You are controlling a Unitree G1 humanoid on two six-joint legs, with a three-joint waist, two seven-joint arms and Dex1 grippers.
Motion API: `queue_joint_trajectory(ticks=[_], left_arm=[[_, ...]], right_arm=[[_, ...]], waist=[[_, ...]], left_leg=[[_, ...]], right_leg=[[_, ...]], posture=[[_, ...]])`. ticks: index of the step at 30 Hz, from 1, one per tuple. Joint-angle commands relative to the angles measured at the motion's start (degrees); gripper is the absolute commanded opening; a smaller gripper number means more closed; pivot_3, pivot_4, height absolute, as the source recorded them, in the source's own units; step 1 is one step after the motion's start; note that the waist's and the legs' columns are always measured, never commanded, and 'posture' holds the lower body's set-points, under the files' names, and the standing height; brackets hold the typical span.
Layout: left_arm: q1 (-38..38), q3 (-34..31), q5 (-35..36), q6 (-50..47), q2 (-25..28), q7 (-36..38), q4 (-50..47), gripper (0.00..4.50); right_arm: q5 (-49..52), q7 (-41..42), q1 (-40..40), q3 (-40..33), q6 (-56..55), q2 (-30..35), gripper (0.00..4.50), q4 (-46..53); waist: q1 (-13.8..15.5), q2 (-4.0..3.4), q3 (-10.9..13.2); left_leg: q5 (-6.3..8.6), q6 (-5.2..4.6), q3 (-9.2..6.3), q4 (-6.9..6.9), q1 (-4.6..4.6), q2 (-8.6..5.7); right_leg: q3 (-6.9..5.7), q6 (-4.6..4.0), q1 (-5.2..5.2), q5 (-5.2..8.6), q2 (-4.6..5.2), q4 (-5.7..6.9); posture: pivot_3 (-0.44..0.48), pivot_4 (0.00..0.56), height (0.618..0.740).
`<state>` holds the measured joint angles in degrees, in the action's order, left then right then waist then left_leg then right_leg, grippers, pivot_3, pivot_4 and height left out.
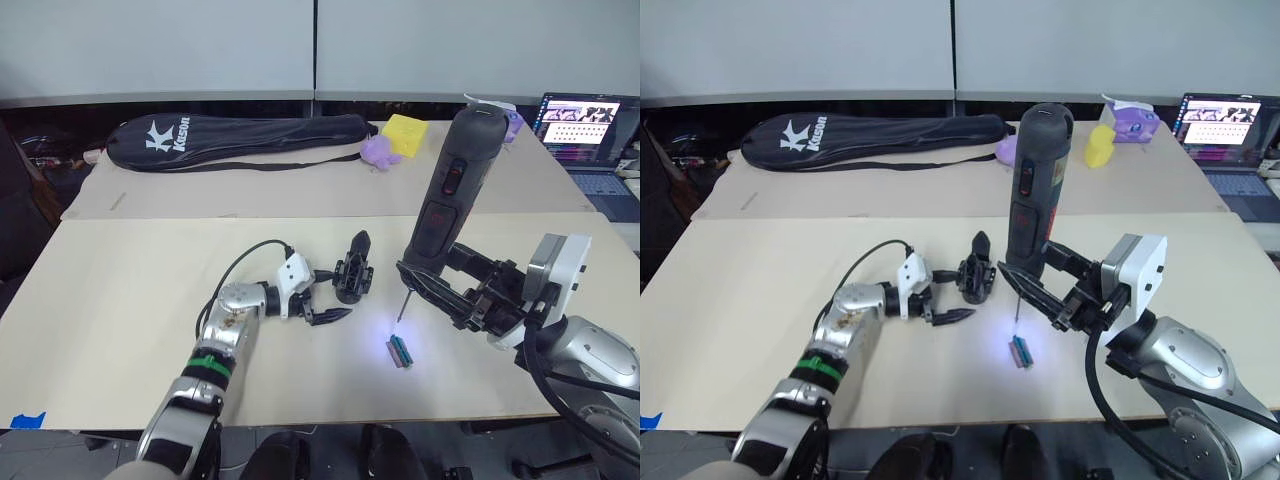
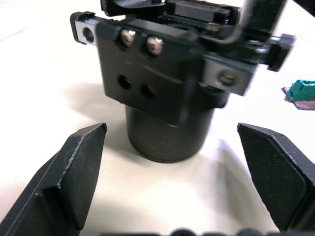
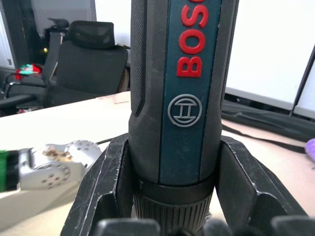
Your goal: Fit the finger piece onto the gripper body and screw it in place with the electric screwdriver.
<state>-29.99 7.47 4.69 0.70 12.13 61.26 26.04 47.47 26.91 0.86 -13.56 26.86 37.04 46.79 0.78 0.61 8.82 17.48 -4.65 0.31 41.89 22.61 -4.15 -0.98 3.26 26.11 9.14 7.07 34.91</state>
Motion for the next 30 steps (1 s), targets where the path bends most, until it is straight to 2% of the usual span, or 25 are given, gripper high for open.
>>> queue_joint_trajectory(ticks=[1,5,13,16,19,30], left_arm=[[1.8,0.7,0.6,-4.2,-1.3,-4.7,-5.6,4.50],[2.7,2.3,0.1,-4.1,-1.8,-6.1,-6.9,4.50],[-0.3,4.5,-1.2,-0.1,-3.1,-8.3,-1.1,4.50],[-1.0,4.8,-1.2,1.4,-3.8,-8.9,0.6,3.70],[-1.6,4.6,-1.1,2.3,-4.2,-9.8,2.0,2.28],[-2.6,4.8,-1.3,4.9,-4.3,-9.7,4.8,2.27]], right_arm=[[0.8,-0.3,2.2,-0.6,-1.0,-0.3,1.92,1.1],[2.3,0.2,4.7,-0.3,0.1,0.5,1.92,0.1],[8.6,0.1,14.8,1.7,4.9,1.5,1.92,-2.9],[12.0,0.0,18.4,2.2,7.1,1.9,1.92,-3.7],[14.0,0.3,21.6,2.6,8.7,2.5,1.92,-4.6],[14.0,1.5,31.0,6.8,11.1,1.3,1.92,-9.1]], waist=[[0.3,0.00,0.0],[0.4,0.00,0.0],[0.7,0.00,0.0],[0.8,0.00,0.0],[1.0,0.00,0.0],[1.5,-0.02,0.0]], left_leg=[[-0.01,0.01,0.00,0.00,0.00,0.00],[-0.02,0.04,0.01,0.00,0.00,-0.01],[-0.03,0.05,0.01,-0.01,-0.01,-0.02],[-0.02,0.04,0.01,-0.03,-0.01,-0.02],[-0.02,0.03,0.00,-0.03,-0.01,-0.02],[-0.01,0.01,0.01,-0.02,-0.01,-0.02]], right_leg=[[0.00,0.00,0.00,0.00,0.00,0.00],[-0.01,0.00,0.01,0.00,0.00,0.00],[-0.02,-0.01,-0.01,0.00,0.01,-0.03],[-0.02,-0.01,-0.01,0.00,0.02,-0.04],[-0.03,-0.01,-0.02,0.00,0.04,-0.06],[-0.01,-0.01,-0.01,0.00,0.10,-0.03]], posture=[[0.000,0.150,0.723],[0.000,0.150,0.723],[0.000,0.150,0.723],[0.000,0.150,0.723],[0.000,0.150,0.723],[0.000,0.150,0.723]])
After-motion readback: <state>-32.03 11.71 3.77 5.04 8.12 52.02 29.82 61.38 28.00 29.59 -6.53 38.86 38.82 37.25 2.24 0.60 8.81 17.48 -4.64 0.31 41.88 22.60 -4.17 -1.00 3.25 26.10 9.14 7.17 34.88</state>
